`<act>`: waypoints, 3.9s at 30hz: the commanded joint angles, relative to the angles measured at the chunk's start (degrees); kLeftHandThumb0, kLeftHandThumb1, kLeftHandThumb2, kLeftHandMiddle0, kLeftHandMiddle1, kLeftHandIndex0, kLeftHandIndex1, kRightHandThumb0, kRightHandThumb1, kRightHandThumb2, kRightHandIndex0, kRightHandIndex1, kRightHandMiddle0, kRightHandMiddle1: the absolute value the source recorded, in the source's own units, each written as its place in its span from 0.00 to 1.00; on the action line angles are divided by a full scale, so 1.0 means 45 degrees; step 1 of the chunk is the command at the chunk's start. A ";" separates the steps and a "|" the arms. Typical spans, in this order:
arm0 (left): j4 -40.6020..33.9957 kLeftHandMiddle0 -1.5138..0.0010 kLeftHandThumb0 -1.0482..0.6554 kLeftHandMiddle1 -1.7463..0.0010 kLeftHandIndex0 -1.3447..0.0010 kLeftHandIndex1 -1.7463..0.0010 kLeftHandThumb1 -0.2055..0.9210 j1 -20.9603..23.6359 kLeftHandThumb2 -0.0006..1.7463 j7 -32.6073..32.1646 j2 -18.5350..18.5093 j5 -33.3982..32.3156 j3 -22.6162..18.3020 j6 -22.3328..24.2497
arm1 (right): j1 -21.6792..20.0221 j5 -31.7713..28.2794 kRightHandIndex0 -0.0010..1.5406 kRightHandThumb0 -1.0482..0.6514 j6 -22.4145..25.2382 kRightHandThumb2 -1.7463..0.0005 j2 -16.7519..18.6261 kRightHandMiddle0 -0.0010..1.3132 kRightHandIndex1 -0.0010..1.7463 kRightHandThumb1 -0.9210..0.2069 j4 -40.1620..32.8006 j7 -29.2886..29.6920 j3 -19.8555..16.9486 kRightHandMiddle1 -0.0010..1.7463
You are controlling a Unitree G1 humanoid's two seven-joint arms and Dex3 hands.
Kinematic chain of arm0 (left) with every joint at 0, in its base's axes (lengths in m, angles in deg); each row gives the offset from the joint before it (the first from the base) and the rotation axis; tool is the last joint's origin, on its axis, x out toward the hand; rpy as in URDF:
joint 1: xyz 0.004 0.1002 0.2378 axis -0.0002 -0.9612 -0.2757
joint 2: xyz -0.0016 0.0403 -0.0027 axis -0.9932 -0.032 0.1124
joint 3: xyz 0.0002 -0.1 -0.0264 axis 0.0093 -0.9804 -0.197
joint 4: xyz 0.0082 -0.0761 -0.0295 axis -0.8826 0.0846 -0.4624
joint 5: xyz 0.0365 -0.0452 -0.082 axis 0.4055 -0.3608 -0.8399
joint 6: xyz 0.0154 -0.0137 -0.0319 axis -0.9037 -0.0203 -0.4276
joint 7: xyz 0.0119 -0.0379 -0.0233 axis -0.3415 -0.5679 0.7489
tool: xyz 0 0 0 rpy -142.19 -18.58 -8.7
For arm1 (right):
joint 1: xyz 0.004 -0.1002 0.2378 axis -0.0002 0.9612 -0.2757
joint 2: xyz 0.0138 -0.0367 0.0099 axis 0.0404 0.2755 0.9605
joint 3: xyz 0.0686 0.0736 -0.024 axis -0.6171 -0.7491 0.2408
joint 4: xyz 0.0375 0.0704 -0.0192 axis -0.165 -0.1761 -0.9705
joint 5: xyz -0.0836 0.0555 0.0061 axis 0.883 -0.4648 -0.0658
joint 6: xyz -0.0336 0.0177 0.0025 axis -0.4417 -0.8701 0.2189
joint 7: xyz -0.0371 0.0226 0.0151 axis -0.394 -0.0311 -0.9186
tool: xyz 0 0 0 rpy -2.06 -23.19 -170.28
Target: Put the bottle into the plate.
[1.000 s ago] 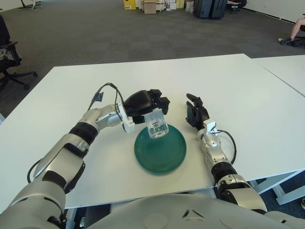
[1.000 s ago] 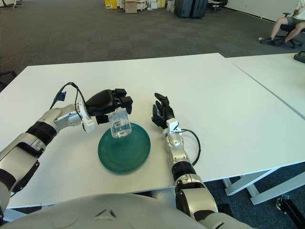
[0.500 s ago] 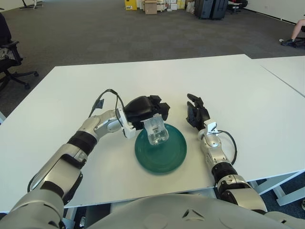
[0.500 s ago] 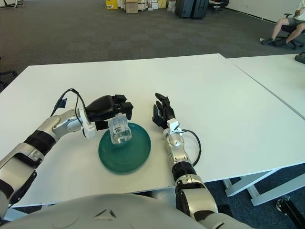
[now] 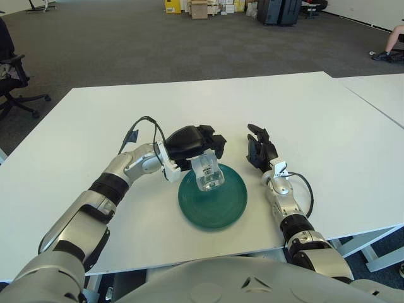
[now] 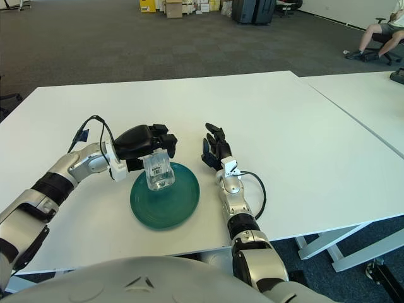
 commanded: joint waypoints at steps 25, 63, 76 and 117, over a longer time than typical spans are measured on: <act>-0.0351 0.46 0.61 0.08 0.59 0.00 0.27 0.0024 0.87 0.0603 0.0085 -0.0091 -0.0214 0.0504 | 0.0488 -0.0022 0.17 0.22 0.0521 0.56 0.0090 0.00 0.00 0.00 0.0521 0.0172 -0.0023 0.35; 0.2926 0.57 0.44 0.00 0.71 0.03 0.71 0.1362 0.54 -0.6269 0.0653 0.4045 0.1366 -0.1800 | 0.0408 0.0196 0.17 0.21 0.0240 0.54 -0.0001 0.00 0.00 0.00 0.0747 0.0353 0.0148 0.35; 0.2963 0.60 0.39 0.00 0.77 0.00 0.83 0.1626 0.45 -0.9153 0.0491 0.5350 0.1984 -0.1435 | 0.0545 0.0023 0.17 0.21 0.0277 0.54 0.0096 0.00 0.01 0.00 0.0470 0.0103 0.0166 0.35; 0.0406 0.89 0.00 0.90 1.00 0.66 1.00 0.1755 0.55 -0.7478 -0.1386 0.6080 0.2870 -0.0927 | -0.0420 0.0105 0.17 0.20 0.1006 0.56 0.0018 0.00 0.00 0.00 0.1279 0.0498 0.0098 0.31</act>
